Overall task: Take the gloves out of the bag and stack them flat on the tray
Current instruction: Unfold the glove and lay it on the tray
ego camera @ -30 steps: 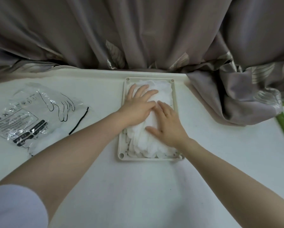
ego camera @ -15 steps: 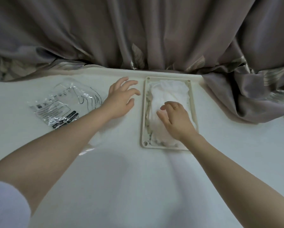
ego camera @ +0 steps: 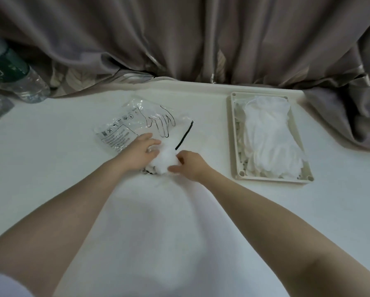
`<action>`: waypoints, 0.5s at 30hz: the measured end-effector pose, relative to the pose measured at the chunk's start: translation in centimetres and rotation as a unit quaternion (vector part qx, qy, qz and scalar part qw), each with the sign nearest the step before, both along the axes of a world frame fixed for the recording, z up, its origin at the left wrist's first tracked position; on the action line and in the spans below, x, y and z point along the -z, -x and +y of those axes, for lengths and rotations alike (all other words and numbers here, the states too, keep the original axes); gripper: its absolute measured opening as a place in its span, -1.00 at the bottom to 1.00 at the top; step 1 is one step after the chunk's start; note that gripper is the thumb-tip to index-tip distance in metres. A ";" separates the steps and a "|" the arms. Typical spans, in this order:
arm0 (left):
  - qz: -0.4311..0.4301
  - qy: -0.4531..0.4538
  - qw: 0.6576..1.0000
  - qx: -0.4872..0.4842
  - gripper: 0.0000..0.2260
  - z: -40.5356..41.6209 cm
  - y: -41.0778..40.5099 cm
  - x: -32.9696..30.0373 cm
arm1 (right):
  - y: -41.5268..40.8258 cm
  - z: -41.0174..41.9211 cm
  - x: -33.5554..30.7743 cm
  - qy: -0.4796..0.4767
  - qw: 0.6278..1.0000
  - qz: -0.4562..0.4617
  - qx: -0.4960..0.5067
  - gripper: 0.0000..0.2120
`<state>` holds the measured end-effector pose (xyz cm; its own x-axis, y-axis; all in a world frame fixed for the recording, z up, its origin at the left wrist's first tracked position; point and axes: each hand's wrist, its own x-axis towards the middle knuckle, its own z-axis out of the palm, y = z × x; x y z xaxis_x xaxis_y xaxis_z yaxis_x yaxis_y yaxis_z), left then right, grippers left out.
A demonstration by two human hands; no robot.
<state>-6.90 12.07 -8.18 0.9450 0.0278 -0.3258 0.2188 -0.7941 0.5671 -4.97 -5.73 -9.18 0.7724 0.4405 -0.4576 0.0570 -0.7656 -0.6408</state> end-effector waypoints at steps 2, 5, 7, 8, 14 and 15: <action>0.010 0.018 1.000 0.002 -0.65 0.1 0.1 0.5 | 0.5 0.6 0.4 -0.019 0.999 0.023 0.028 -0.48; 0.016 0.041 0.999 0.022 -0.54 -0.2 0.2 1.0 | 0.9 0.9 0.7 -0.052 0.996 0.030 0.072 -0.45; 0.013 -0.002 0.997 0.071 -0.46 -0.3 0.0 1.2 | 0.7 0.8 0.8 -0.084 0.987 0.047 0.127 -0.52; 0.013 -0.026 0.996 0.090 -0.47 -0.2 -0.3 1.3 | 0.5 0.8 0.8 -0.099 0.982 0.050 0.151 -0.54; -0.009 -0.062 0.992 0.106 -0.72 0.1 -1.4 1.9 | -0.2 -0.3 -0.4 -0.289 0.895 0.110 0.321 -0.74; -0.013 -0.048 0.994 0.100 -0.75 0.1 -1.4 1.9 | -0.4 -0.5 -0.7 -0.316 0.882 0.117 0.330 -0.79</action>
<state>-5.47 12.19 -10.04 0.9431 -0.1317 -0.3054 0.0369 -0.8712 0.4896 -4.56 -6.28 -8.52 0.8732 0.1540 -0.4623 -0.4573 -0.0686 -0.8867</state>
